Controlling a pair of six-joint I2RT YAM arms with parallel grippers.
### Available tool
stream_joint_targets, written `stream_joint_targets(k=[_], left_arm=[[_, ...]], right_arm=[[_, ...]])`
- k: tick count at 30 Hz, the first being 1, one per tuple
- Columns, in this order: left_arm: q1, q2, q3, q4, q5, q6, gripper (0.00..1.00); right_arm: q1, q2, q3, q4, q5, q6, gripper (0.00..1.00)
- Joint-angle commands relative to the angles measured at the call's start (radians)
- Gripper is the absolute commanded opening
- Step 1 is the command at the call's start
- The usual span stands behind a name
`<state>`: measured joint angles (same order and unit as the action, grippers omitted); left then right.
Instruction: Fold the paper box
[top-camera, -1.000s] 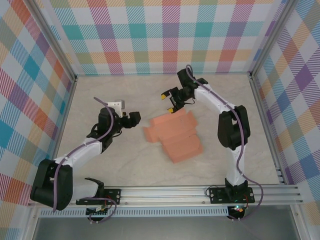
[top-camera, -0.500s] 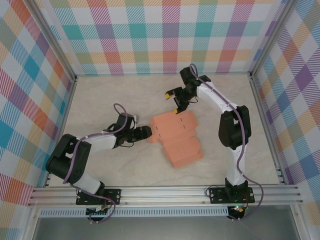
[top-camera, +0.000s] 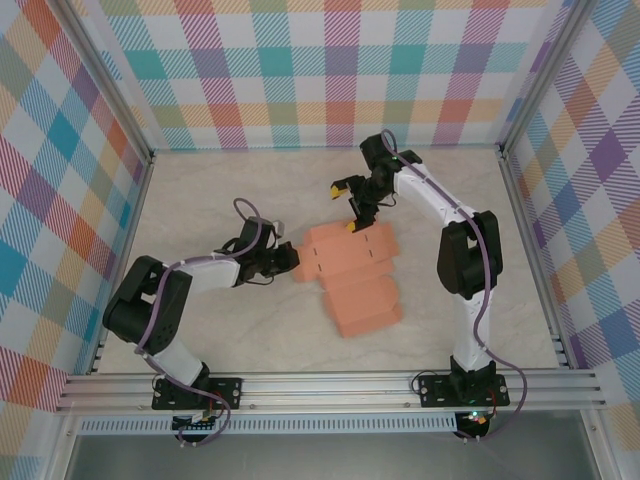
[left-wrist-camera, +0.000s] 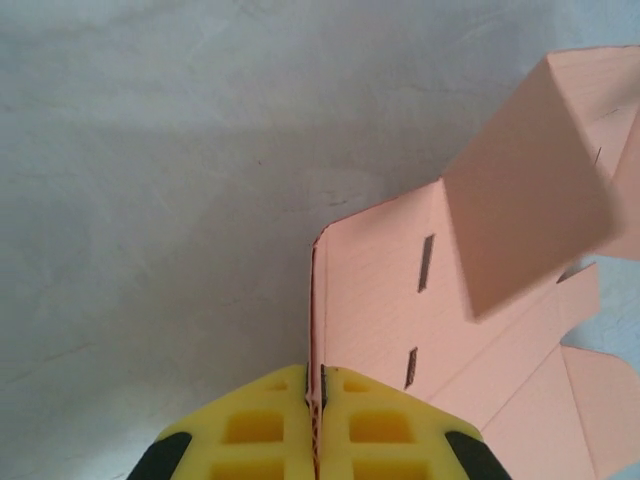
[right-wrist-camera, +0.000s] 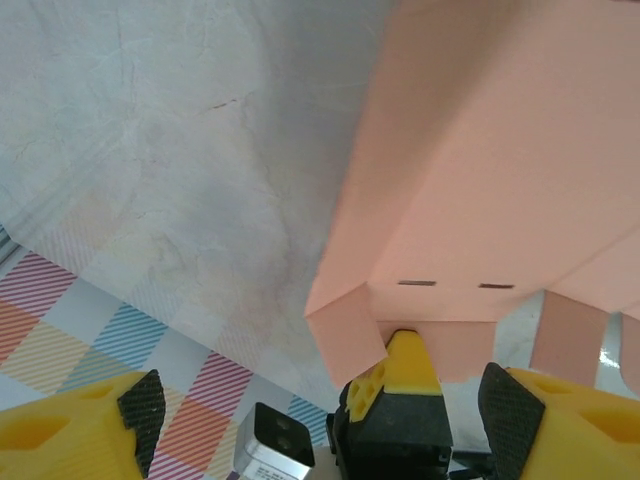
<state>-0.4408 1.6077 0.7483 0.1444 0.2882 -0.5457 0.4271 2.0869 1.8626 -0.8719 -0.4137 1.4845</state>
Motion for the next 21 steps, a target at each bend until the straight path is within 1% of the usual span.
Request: stream_joint_targets(k=[1, 6, 7, 9, 12, 16, 17, 21], left_arm=[[-0.014, -0.099, -0.01, 0.076, -0.089, 0.07, 0.0], [-0.069, -0.205, -0.047, 0.124, -0.235, 0.221, 0.0], [-0.076, -0.217, -0.053, 0.127, -0.272, 0.241, 0.0], [-0.079, -0.229, -0.061, 0.133, -0.297, 0.256, 0.0], [-0.088, -0.238, -0.077, 0.161, -0.316, 0.282, 0.0], [-0.093, -0.241, -0.083, 0.162, -0.363, 0.284, 0.0], [-0.093, -0.241, -0.088, 0.165, -0.379, 0.283, 0.0], [-0.094, -0.239, -0.097, 0.169, -0.42, 0.28, 0.0]], right_arm=[[0.006, 0.013, 0.02, -0.043, -0.042, 0.056, 0.85], [0.018, 0.076, 0.105, -0.037, -0.069, 0.086, 0.8], [0.023, 0.091, 0.13, -0.043, -0.068, 0.087, 0.79], [0.029, 0.117, 0.172, -0.062, -0.067, 0.091, 0.76], [0.038, 0.128, 0.194, -0.054, -0.056, 0.106, 0.68], [0.042, 0.12, 0.204, -0.069, -0.028, 0.097, 0.49], [0.043, 0.116, 0.202, -0.075, -0.017, 0.093, 0.47], [0.045, 0.107, 0.201, -0.082, -0.008, 0.073, 0.47]])
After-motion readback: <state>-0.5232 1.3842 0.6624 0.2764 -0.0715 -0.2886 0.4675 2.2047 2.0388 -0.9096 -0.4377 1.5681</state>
